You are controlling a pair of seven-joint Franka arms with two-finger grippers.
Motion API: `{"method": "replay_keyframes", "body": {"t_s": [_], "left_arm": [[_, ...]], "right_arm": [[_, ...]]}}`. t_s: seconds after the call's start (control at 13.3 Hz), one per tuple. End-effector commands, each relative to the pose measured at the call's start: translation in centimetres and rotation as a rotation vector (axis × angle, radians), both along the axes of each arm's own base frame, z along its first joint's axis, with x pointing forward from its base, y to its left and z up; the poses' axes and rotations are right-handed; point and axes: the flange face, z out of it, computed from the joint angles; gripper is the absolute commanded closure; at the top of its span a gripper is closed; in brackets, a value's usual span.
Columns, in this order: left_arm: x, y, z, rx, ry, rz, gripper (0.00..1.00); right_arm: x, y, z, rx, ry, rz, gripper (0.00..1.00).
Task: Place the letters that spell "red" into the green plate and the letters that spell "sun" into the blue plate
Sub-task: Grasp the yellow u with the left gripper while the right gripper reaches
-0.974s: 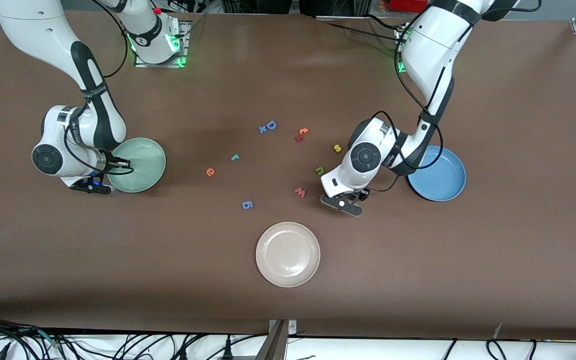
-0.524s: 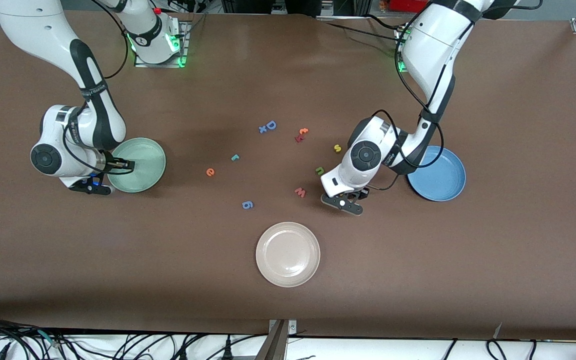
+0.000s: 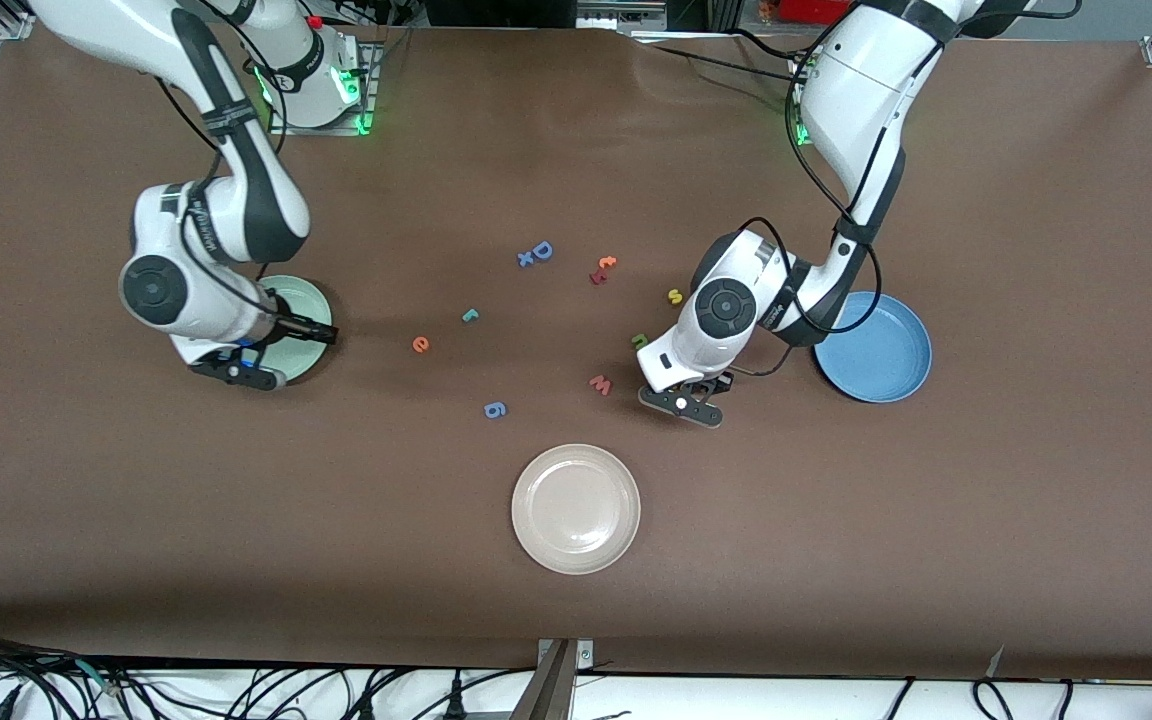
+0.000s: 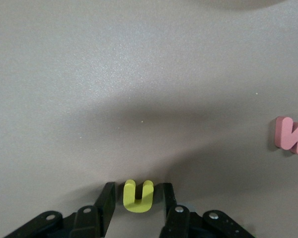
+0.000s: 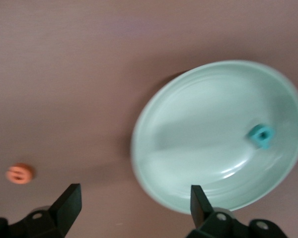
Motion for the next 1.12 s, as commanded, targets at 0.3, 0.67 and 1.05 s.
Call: {"method": "replay_keyframes", "body": {"t_s": [0.3,0.67,1.05], "left_arm": [[-0.6,0.2,0.6,0.028,-0.017,0.013,0.78],[0.5,1.7,3.0,0.037,-0.008,0.036,0.83],[1.4,11.8,10.4,0.135,0.216,0.013,0.83]], "right_arm": [[-0.1,9.1,-2.6,0.008,-0.063,-0.233,0.01],[-0.8,12.4,-5.8,0.031,-0.126,-0.293,0.01],[-2.7,12.5,-8.2,0.013,-0.097,-0.295,0.02]]}}
